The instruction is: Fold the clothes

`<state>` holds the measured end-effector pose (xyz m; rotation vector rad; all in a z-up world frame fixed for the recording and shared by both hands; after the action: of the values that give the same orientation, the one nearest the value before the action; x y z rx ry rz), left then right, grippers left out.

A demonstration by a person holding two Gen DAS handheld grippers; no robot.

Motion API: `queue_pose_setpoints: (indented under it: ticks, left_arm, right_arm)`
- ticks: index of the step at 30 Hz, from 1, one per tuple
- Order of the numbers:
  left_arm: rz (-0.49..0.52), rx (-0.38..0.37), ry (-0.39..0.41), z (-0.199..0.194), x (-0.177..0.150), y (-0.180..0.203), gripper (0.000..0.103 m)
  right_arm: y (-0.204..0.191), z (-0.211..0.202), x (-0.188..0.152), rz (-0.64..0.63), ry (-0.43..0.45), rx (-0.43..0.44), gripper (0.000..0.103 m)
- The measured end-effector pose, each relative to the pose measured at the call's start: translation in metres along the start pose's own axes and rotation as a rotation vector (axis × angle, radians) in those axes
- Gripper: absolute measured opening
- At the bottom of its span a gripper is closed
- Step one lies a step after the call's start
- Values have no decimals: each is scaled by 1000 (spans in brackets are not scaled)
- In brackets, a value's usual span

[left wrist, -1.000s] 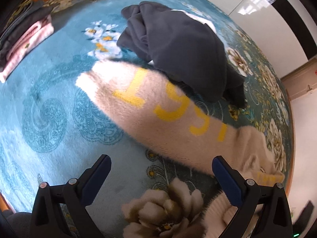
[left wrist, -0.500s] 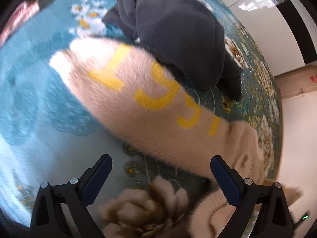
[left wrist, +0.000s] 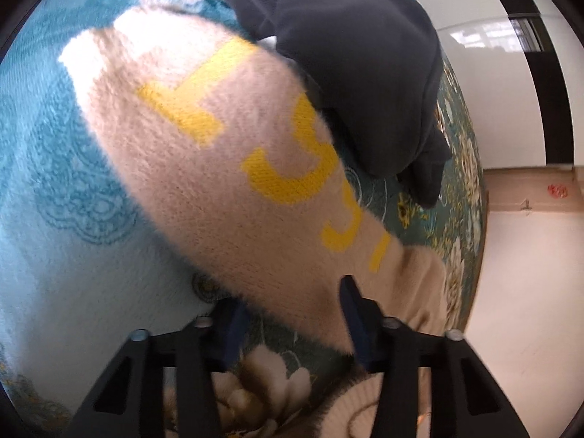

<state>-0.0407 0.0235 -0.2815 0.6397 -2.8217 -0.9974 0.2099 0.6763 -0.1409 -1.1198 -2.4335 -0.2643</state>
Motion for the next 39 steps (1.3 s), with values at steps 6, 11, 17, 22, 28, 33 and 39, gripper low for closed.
queue_pose_setpoints:
  ticks: [6,11,17,22,28,33,39]
  left_arm:
    - [55,-52,86,-17,9,14,11]
    - [146,-45,255,-56,24,33,11]
    - [74,30,384,-85,46,7,10]
    - [35,16,343,-76,48,-1,10]
    - [59,21,315,-74,44,0,11]
    - [25,-12,296,-79,41,-6,11]
    - [24,-42,283,-86,37,-5,11]
  right_arm:
    - [-131,-23,-23,-276,-21,288,44]
    - [-260,-17,-68,-490,-128,487,44]
    - [-370,-28,-125,-761,-190,580,48]
    - [-433,-11,-176,-1016,-260,560,53]
    - [-449,31,-199,-1128,-342,430,53]
    - [-429,24,-202,-1091,-388,415,13]
    - [-392,-40,-175,-1029,-275,519,11]
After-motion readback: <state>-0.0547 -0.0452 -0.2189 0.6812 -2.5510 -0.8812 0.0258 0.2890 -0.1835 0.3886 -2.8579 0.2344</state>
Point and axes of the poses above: each gripper's, at about its wrist camera, not at the fingertips, and z roughly the way its jaws point, y to its right, x to its top, the point moved 9 cm from there along z, roughly the way its jaws point, and after that the axes turned 2 degrees about -y, right-handed, at the moved point
